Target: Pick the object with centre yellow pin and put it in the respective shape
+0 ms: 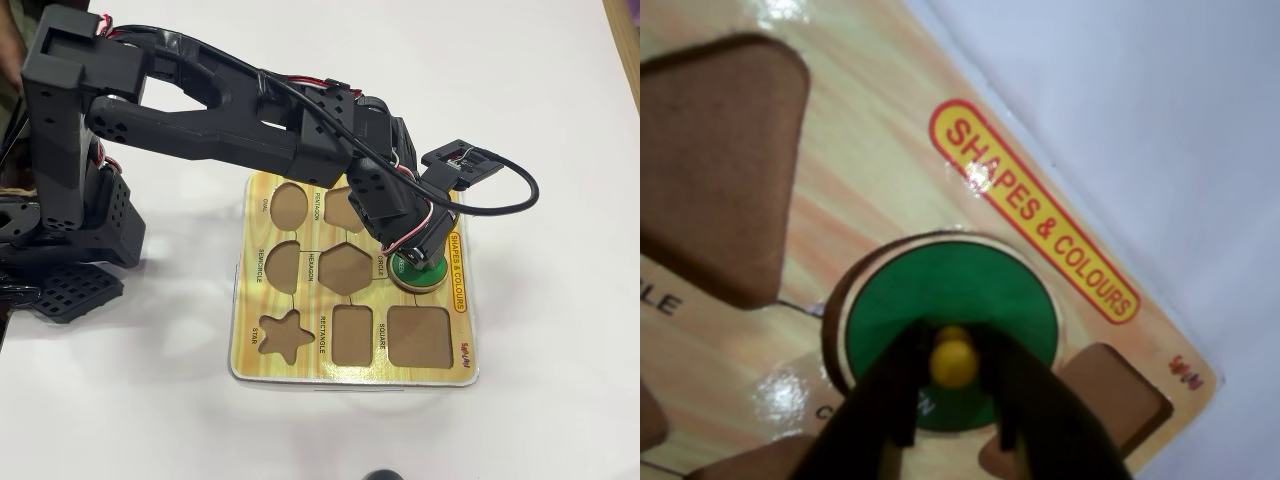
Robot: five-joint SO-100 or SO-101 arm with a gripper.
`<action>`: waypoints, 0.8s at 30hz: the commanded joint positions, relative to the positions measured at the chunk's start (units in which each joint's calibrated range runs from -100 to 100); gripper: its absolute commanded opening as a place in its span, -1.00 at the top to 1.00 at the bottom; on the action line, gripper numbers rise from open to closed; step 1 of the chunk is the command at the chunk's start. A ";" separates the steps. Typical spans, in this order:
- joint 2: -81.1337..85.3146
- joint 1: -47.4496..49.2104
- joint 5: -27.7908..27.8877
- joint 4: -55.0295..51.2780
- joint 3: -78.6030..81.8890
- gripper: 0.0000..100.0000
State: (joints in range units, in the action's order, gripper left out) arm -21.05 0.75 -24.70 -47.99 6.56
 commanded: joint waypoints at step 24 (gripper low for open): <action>0.71 -0.06 -0.72 -2.06 -0.54 0.66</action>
State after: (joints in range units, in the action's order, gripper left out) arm -21.05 0.84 -25.33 -50.99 6.56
